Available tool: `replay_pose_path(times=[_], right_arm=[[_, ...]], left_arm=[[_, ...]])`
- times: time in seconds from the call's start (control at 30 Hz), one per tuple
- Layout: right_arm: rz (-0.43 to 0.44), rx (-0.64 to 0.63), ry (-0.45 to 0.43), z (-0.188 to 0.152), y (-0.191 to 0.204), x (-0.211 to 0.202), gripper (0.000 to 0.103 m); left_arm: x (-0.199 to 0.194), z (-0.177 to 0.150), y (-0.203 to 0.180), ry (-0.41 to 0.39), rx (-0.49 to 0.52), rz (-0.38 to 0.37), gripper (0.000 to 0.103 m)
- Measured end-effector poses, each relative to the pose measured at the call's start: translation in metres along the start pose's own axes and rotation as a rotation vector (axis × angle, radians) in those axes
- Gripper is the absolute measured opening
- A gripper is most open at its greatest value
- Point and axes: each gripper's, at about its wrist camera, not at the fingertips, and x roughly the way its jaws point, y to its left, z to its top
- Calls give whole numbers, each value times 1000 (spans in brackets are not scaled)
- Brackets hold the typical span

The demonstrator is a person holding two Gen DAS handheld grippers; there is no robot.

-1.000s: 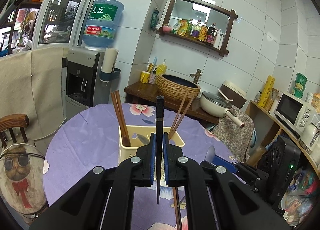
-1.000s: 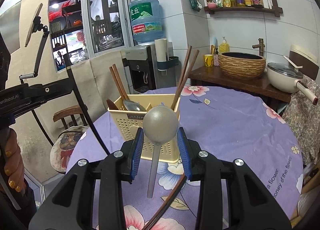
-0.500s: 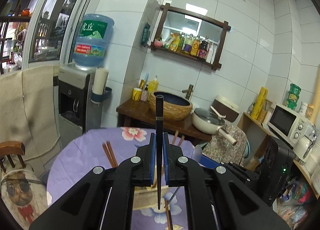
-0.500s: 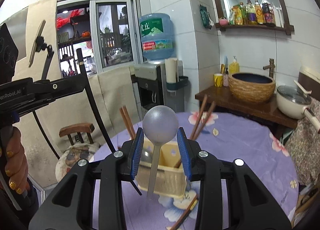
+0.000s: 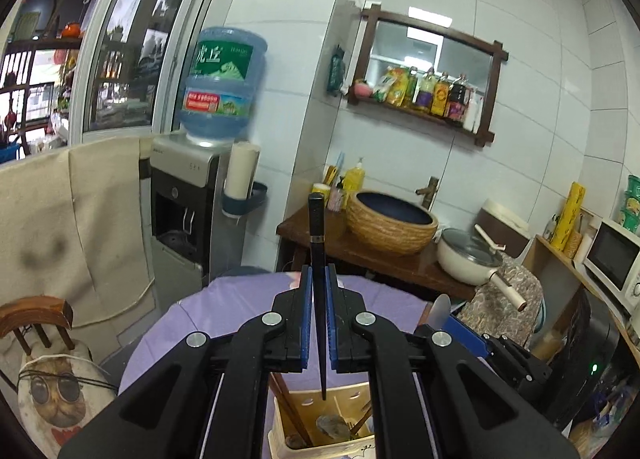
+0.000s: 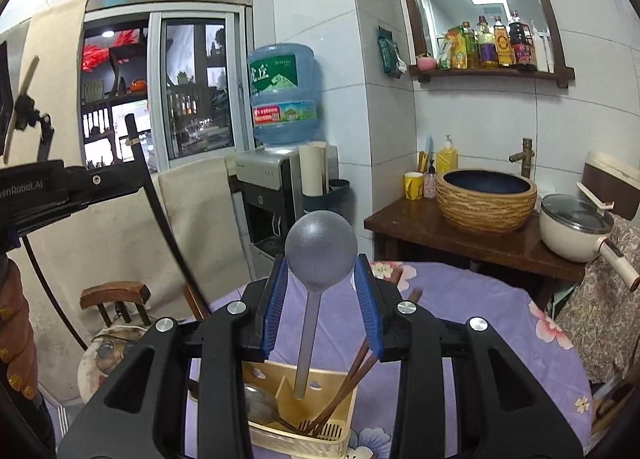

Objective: Organize utensils
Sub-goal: 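Lift the black chopstick and silver spoon over the holder and lower them in, then open both grippers to release the utensils into the holder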

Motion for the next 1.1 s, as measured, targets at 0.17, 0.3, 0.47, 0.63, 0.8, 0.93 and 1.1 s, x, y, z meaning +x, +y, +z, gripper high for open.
replay_pose_path(times=[0.17, 0.3, 0.47, 0.63, 0.8, 0.93, 1.1], right_arm=[[-15, -42, 37, -32, 6, 15, 35], [-21, -55, 61, -49, 8, 22, 35], [-16, -92, 74, -65, 11, 24, 45], [-38, -109, 78, -79, 10, 21, 54], [-53, -96, 68, -90, 3, 1, 55], [-85, -95, 93, -104, -4, -18, 59], [-120, -9, 234, -133, -24, -24, 59]], left_arm=[[12, -18, 1, 36, 11, -9, 0], [20, -34, -1, 68, 15, -15, 0], [23, -52, 3, 104, -1, -33, 0], [17, -70, 3, 103, -2, -20, 21], [-1, -96, 7, 73, -33, -8, 60], [-11, -124, 15, 88, -68, 17, 74], [-4, -164, 28, 200, -115, 33, 74]])
